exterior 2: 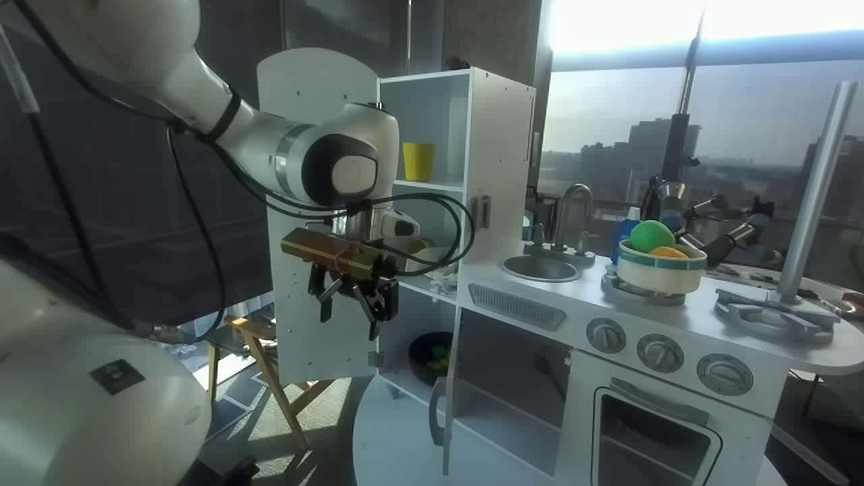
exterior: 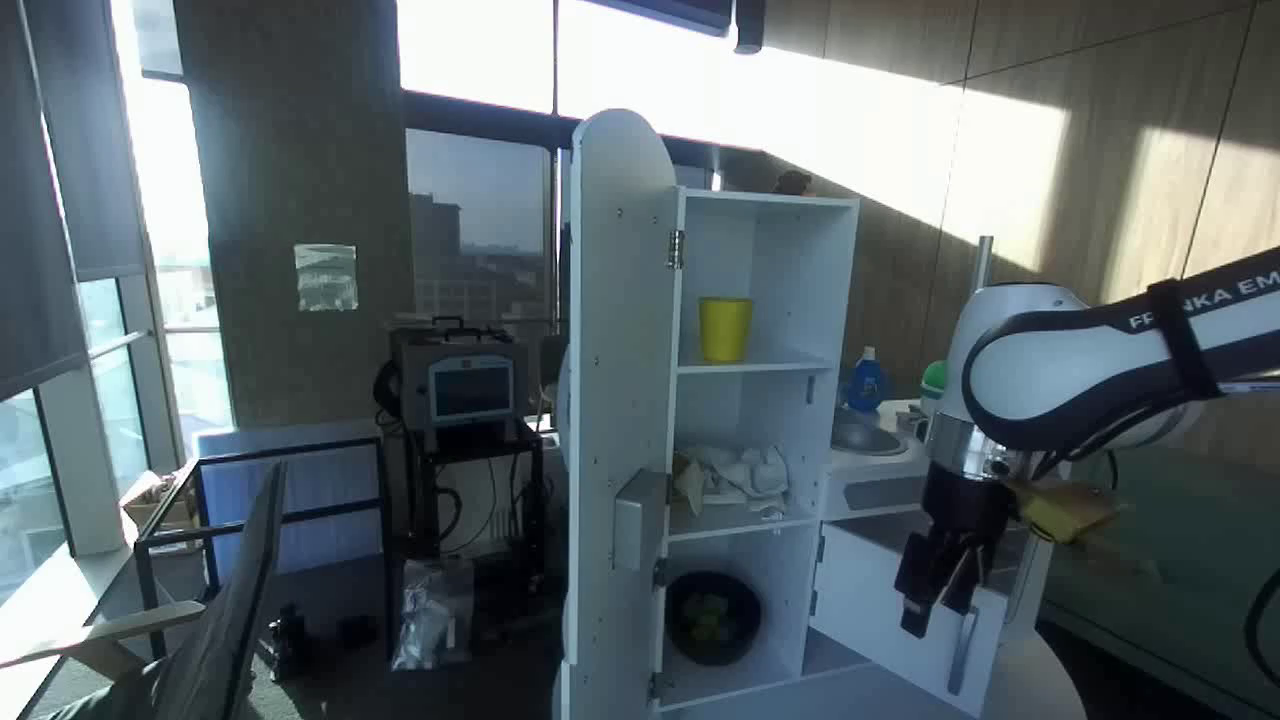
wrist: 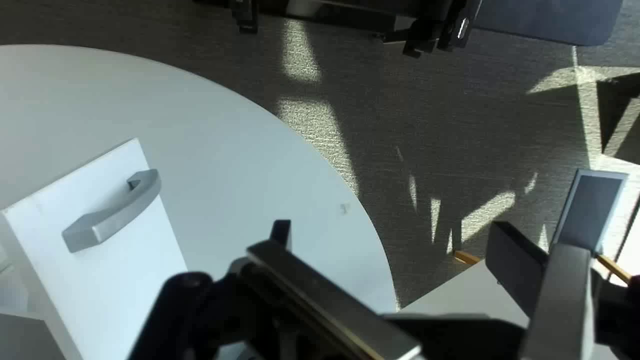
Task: Turn the middle knob of the stove to the right
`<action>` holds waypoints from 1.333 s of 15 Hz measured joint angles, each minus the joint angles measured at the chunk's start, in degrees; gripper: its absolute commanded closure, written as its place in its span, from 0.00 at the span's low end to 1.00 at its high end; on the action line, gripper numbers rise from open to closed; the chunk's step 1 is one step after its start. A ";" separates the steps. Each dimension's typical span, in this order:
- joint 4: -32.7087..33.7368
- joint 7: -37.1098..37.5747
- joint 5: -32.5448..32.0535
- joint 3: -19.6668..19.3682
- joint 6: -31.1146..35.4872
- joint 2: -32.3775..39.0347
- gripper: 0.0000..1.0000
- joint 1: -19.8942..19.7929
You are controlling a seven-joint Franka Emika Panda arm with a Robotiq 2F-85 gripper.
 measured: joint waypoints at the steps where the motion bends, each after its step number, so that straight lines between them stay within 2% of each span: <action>1: 0.05 0.00 0.00 0.00 0.00 -0.01 0.00 0.00; 12: 0.23 0.61 -0.25 -0.01 0.11 -0.05 0.00 -0.76; 15: 1.60 1.95 -1.06 -1.17 1.61 -1.11 0.00 -5.15; 18: 3.67 2.31 -2.66 -4.23 2.52 -2.83 0.00 -10.86; 20: 4.68 2.31 -3.11 -6.31 5.71 -2.99 0.00 -13.87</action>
